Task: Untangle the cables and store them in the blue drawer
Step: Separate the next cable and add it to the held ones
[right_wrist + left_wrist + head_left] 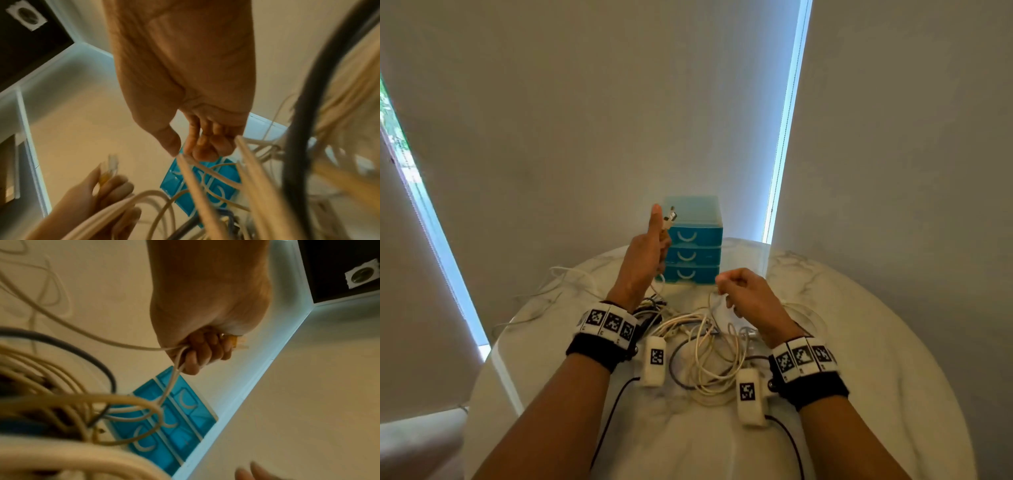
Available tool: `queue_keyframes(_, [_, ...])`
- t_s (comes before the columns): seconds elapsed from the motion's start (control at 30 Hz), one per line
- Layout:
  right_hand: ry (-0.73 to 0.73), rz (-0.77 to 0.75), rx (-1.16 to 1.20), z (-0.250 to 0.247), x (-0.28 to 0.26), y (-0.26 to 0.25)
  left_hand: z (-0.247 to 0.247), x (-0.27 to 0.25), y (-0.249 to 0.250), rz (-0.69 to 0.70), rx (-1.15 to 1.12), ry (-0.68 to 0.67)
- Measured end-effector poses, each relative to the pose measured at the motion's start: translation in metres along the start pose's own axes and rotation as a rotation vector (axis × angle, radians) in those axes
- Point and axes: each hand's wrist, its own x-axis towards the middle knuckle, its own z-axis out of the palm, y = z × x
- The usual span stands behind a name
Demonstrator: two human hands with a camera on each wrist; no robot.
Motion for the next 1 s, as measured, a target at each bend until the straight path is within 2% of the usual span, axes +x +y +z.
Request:
queue_keyframes(0.1, [-0.107, 0.099, -0.035, -0.004, -0.002, 0.011, -0.018, -0.004, -0.018, -0.014, -0.046, 0.052])
queue_keyframes(0.27, [-0.208, 0.105, -0.024, 0.003, -0.005, 0.016, -0.03, -0.01, -0.03, 0.054, 0.017, 0.047])
queue_keyframes(0.33, [-0.117, -0.005, 0.106, 0.008, -0.005, 0.01, -0.028, -0.013, -0.027, 0.084, 0.045, 0.044])
queue_keyframes(0.43, [0.042, -0.191, 0.457, 0.003, -0.006, -0.009, -0.021, -0.025, -0.021, 0.121, 0.13, 0.026])
queue_keyframes(0.53, [0.077, -0.186, 0.584, -0.002, -0.007, -0.011, -0.016, -0.029, -0.022, 0.148, 0.129, -0.042])
queue_keyframes(0.63, [0.081, -0.166, 0.505, 0.001, -0.012, -0.003, -0.01, -0.027, -0.031, 0.133, 0.174, -0.094])
queue_keyframes(0.73, [0.023, -0.192, 0.419, 0.005, -0.015, -0.004, -0.003, -0.027, -0.038, 0.154, 0.248, -0.123])
queue_keyframes(0.87, [-0.151, -0.192, 0.301, 0.007, -0.021, -0.007, 0.001, -0.032, -0.03, 0.083, 0.14, -0.131])
queue_keyframes(1.0, [-0.283, -0.084, 0.235, 0.011, -0.027, -0.008, -0.004, -0.033, -0.029, 0.167, 0.122, -0.138])
